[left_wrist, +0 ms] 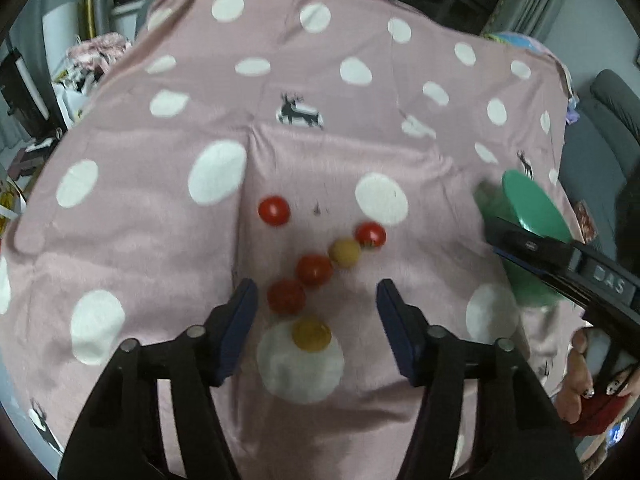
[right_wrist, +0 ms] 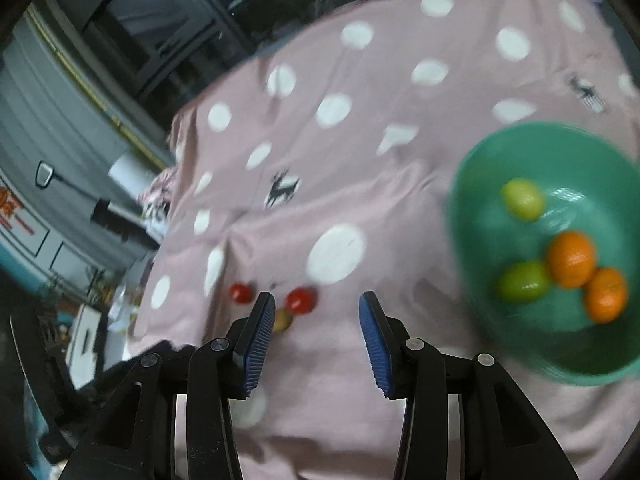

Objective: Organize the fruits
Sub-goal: 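Move the right gripper to the small brown fruit among the tomatoes, then close the right gripper around the small brown fruit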

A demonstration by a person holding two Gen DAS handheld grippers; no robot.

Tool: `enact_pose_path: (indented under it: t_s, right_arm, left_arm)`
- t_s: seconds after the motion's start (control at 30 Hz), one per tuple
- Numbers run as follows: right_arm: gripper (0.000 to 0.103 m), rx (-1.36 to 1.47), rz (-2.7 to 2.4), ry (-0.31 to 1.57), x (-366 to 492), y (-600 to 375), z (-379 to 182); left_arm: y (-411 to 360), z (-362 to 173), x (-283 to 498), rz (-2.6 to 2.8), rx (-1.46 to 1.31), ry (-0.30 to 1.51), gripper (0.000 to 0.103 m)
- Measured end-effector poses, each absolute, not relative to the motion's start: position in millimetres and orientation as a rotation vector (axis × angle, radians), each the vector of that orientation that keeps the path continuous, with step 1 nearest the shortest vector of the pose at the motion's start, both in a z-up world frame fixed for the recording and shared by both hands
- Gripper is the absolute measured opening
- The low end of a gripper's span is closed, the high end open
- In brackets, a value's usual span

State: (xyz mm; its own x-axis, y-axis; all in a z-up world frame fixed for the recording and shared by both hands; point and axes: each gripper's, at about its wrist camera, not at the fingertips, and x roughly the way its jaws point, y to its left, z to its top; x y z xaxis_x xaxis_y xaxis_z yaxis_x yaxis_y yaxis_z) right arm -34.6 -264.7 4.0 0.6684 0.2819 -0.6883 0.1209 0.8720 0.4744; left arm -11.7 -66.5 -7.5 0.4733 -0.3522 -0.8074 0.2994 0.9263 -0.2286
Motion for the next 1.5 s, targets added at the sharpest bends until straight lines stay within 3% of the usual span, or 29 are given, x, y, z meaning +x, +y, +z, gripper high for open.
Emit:
enact_pose_path:
  t_s: [0.2,0.47,1.17,1.5]
  right_arm:
    - [0.044,0.528,0.188,0.969,-1.2,-226.8,-18.7]
    - [0.036,0.494,0.193,1.089,30.4,-192.4,-44.2]
    - [0.029,0.362,0.096,1.088,37.9,-179.9,-60.9]
    - [0.029,0.378,0.112,1.004,18.5,-185.8,-36.0]
  left_arm:
    - [-65.9,-29.2,-12.9,-0.430,-0.083,1.097,0.036]
    - [-69.1,-42.2,-8.8,-0.434,-0.109,1.155,0.028]
    - [-75.5,-49.3,-7.4,-0.408,-0.087,1.146,0.027]
    - [-79.7,-23.3,-16.9,-0.430,-0.077,1.050,0.027]
